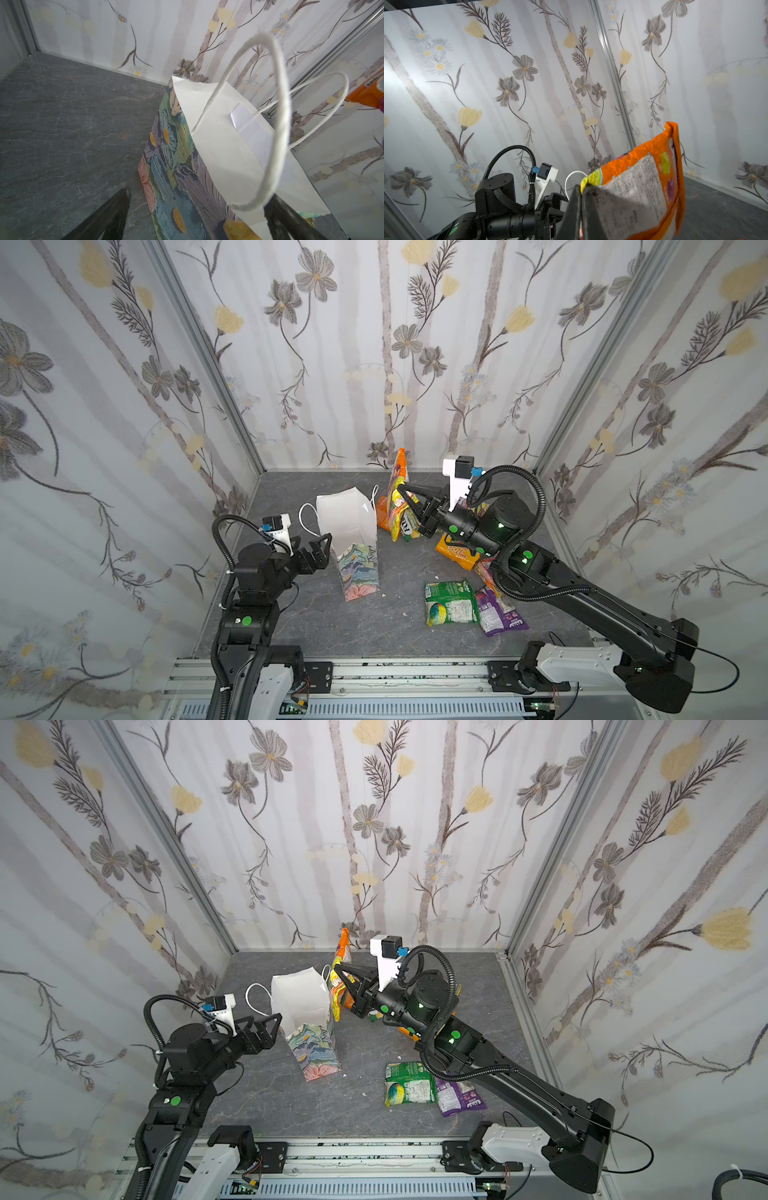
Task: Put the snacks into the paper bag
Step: 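Carry the Fox's Fruits packet with the right gripper over the bag opening, then lower the packet into the bag and open the right gripper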
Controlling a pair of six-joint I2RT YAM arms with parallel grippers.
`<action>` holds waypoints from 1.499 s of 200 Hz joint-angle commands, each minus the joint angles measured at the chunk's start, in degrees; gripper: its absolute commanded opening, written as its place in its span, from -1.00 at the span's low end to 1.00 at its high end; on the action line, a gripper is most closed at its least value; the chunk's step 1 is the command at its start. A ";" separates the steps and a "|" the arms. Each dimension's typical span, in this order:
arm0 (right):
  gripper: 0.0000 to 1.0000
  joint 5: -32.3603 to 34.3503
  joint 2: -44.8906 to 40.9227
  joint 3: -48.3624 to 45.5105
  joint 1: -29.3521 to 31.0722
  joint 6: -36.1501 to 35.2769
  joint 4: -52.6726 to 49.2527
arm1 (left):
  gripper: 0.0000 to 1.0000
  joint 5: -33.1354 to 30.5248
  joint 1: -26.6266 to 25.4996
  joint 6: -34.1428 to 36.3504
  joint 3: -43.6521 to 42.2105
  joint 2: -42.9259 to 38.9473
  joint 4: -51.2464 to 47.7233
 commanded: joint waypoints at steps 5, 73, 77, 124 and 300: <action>-1.00 1.35 2.00 3.89 2.10 -4.74 0.82 | 1.00 0.12 0.09 0.32 -0.11 -0.08 2.20; -1.00 -2.81 8.06 10.52 4.58 -7.13 -2.82 | 1.00 0.22 0.07 0.32 -0.23 -0.03 2.28; -1.00 -2.67 8.17 10.52 4.65 -7.13 -2.75 | 1.00 0.23 0.08 0.30 -0.17 0.00 2.28; -1.00 -1.64 10.27 10.96 4.68 -7.57 -2.91 | 1.00 0.18 0.09 0.32 -0.20 0.10 2.29; -1.00 3.51 20.60 13.34 0.36 -9.23 -7.95 | 1.00 1.07 0.09 0.45 -0.38 0.01 2.37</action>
